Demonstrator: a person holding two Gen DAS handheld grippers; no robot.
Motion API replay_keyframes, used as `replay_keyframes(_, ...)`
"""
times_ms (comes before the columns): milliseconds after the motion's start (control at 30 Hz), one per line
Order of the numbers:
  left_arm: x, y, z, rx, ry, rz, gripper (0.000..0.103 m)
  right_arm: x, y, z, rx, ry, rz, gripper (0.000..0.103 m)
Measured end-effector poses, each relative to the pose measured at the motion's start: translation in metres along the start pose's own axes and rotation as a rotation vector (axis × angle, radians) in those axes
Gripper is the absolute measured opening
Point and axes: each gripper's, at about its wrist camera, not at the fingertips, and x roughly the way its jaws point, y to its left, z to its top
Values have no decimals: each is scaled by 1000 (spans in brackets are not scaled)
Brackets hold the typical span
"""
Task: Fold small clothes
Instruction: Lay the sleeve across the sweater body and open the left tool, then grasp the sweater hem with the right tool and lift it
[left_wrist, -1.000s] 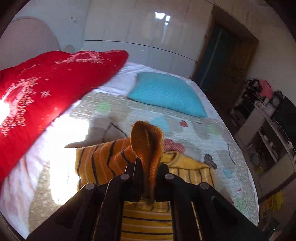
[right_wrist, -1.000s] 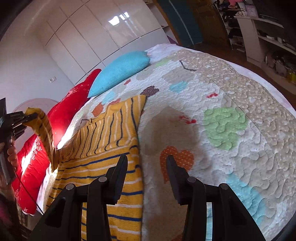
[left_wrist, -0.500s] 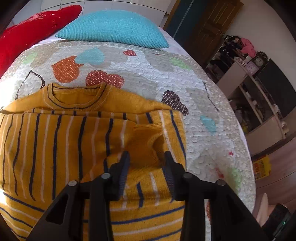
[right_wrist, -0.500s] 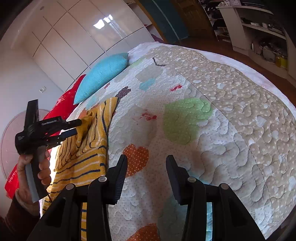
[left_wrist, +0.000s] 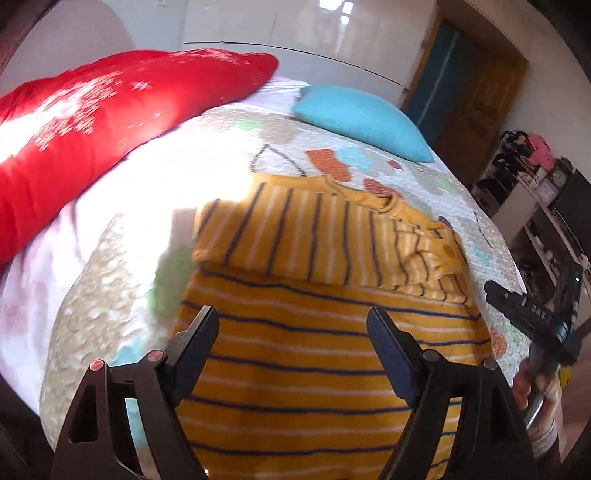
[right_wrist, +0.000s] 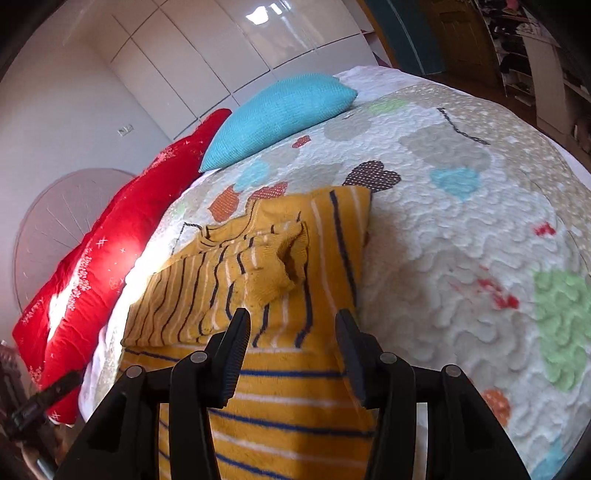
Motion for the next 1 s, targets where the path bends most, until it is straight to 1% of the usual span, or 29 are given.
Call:
replay_keyframes(33,-7,16,-7,-38,-3,5,81,16,7,6,-21,23,-30,59)
replay_keyframes(67,-14,31,-14,-74,-10,9,81,34,13,12,-37,58,-77,61)
replay_keyframes(100,-19,45,-21,-109,-17,17,81,49,17,16,-41,83,-113,62)
replay_keyframes(133,-24,58,-28,-139,-23,25,81,60,21,19,-44,96,-118,57)
replay_keyframes(167,-27,70,-34,-165,-30,30,81,67,24,22,-55,109,-103,20)
replay_keyframes(200,-30,81,-40,-187,-35,40,81,72,28,26,-72,119,-105,6)
replay_keyframes(300,-32,104,-55,-224,-37,78,81,74,24,37,-62,90,-223,8)
replay_keyframes(333,-31,108,-59,-229,-33,77,81,74,20,40,-56,85,-273,8)
replay_keyframes(367,-32,111,-64,-232,-28,70,81,73,16,41,-52,85,-304,8)
replay_keyframes(400,-31,113,-67,-233,-23,61,81,69,13,43,-42,87,-303,8)
replay_keyframes(500,-29,112,-73,-217,-12,25,81,43,7,37,-30,72,-236,26)
replay_keyframes(533,-26,110,-74,-207,-4,17,81,32,7,32,-31,69,-211,40)
replay_keyframes(567,-24,107,-75,-197,4,11,81,22,7,25,-33,66,-188,49)
replay_keyframes(633,-20,100,-76,-178,21,3,81,2,6,7,-44,83,-152,49)
replay_keyframes(733,-10,88,-78,-154,47,-5,81,-23,3,-28,-74,129,-130,49)
replay_keyframes(767,-6,84,-79,-141,60,10,81,-31,2,-40,-86,145,-127,49)
replay_keyframes(833,-1,76,-85,-95,78,71,81,-44,2,-65,-116,169,-133,49)
replay_keyframes(933,-3,66,-99,31,82,165,81,-58,3,-101,-170,196,-149,49)
replay_keyframes(1000,-9,67,-111,77,78,228,81,-68,3,-122,-191,197,-166,49)
